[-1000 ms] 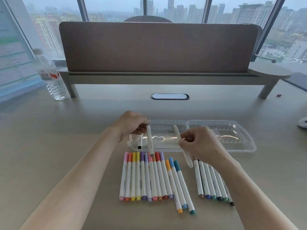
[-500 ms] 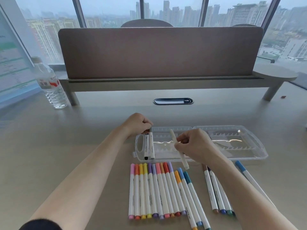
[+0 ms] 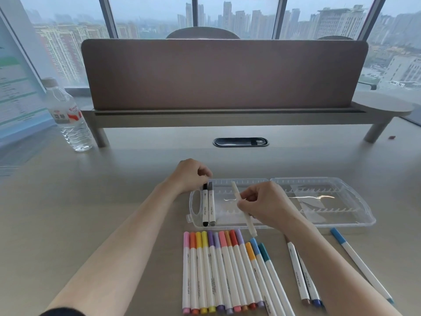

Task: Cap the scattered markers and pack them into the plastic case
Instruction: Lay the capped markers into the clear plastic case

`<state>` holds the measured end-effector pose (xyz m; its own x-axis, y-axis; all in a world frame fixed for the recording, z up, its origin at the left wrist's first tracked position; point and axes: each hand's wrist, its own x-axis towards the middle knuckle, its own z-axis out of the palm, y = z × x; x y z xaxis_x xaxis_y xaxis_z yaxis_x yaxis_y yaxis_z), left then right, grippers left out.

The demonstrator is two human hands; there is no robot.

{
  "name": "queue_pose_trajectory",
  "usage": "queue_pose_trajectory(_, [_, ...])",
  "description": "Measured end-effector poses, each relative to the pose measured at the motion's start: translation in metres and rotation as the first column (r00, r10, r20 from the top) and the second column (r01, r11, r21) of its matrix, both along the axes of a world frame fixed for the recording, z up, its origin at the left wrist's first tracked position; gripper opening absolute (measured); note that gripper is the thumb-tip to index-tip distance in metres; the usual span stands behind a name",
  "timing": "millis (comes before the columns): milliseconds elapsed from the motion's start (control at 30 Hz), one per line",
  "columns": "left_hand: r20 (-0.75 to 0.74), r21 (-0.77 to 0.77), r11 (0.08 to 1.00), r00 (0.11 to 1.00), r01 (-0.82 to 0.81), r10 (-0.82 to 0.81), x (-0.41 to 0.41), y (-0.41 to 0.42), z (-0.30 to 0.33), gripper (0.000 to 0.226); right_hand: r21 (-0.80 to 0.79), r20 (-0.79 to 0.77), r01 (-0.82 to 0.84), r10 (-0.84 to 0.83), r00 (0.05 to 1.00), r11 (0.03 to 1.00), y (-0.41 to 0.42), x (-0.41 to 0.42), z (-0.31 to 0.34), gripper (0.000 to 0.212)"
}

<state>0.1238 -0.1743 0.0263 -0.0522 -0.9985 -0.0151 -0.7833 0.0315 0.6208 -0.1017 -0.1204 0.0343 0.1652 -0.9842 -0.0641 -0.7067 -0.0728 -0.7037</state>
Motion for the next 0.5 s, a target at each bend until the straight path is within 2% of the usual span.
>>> queue_pose_trajectory(133, [-0.06, -0.07, 0.998, 0.998, -0.007, 0.002, -0.007, 0.003, 0.009, 0.023, -0.002, 0.035, 0.015, -0.015, 0.999, 1.0, -0.006, 0.008, -0.002, 0.002])
queue_pose_trajectory(233, [-0.135, -0.01, 0.999, 0.99, 0.05, -0.051, -0.013, 0.004, 0.021, 0.039, -0.012, 0.041, 0.022, -0.021, 0.999, 1.0, -0.009, 0.015, -0.004, 0.002])
queue_pose_trajectory(300, [-0.167, 0.045, 0.995, 0.983, 0.085, -0.076, -0.017, 0.006, 0.026, 0.041, -0.022, 0.048, 0.035, -0.034, 0.998, 0.999, -0.009, 0.018, -0.004, 0.008])
queue_pose_trajectory(367, [-0.18, 0.062, 0.994, 0.98, 0.093, -0.08, -0.021, 0.007, 0.026, 0.038, -0.033, 0.052, 0.057, -0.055, 0.997, 0.998, -0.01, 0.02, -0.004, 0.013])
queue_pose_trajectory(500, [-0.259, 0.085, 0.994, 0.965, 0.071, -0.047, -0.022, 0.006, 0.022, 0.015, -0.049, 0.049, 0.068, -0.066, 0.997, 0.996, -0.008, 0.025, -0.002, 0.017])
